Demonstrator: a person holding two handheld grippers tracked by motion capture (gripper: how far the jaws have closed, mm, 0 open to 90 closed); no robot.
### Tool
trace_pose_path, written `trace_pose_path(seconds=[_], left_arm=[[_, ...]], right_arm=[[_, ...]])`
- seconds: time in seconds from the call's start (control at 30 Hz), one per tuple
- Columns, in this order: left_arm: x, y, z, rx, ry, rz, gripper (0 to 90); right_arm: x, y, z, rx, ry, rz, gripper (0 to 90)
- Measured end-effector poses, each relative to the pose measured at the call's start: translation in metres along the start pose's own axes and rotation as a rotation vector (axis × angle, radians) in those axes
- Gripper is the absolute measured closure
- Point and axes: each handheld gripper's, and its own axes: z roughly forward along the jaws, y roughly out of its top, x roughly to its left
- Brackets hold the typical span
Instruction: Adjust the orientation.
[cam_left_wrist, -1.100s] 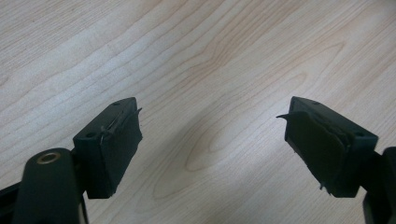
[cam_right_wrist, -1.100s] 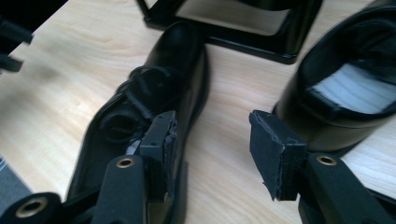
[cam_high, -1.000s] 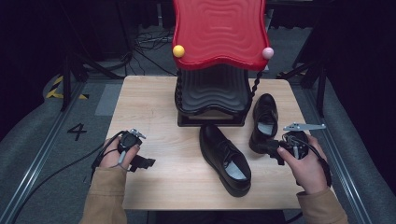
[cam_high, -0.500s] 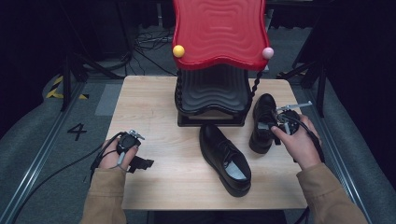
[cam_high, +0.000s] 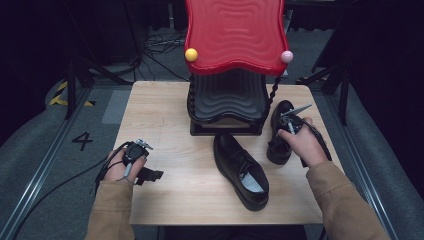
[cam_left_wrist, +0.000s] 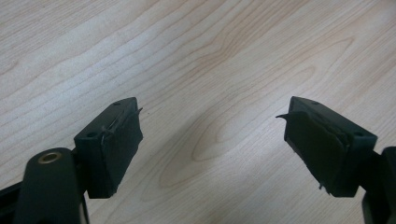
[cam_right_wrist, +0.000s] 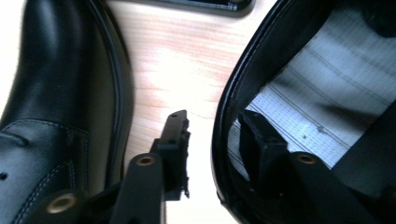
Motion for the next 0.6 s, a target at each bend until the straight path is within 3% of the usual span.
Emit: trace_pose_path(seconds=[0.17, 0.3, 0.5, 0.6], left_arm=[[0.000, 0.000, 0.001, -0.003, -0.001, 0.001, 19.5], [0.000, 0.000, 0.001, -0.006, -0.002, 0.002, 19.6], [0.001, 0.000, 0.000, -0.006, -0.001, 0.000, 19.7], [0.001, -0.001, 0.000, -0.008, -0.004, -0.004, 19.7]], right_arm=[[0.001, 0.004, 0.011, 0.080, -0.042, -0.013, 76.3], [0.001, 0.004, 0.011, 0.081, -0.024, -0.016, 81.1], [0.004, 0.003, 0.009, 0.067, -0.054, -0.051, 83.4], [0.003, 0.001, 0.000, 0.041, -0.038, -0.064, 83.2]])
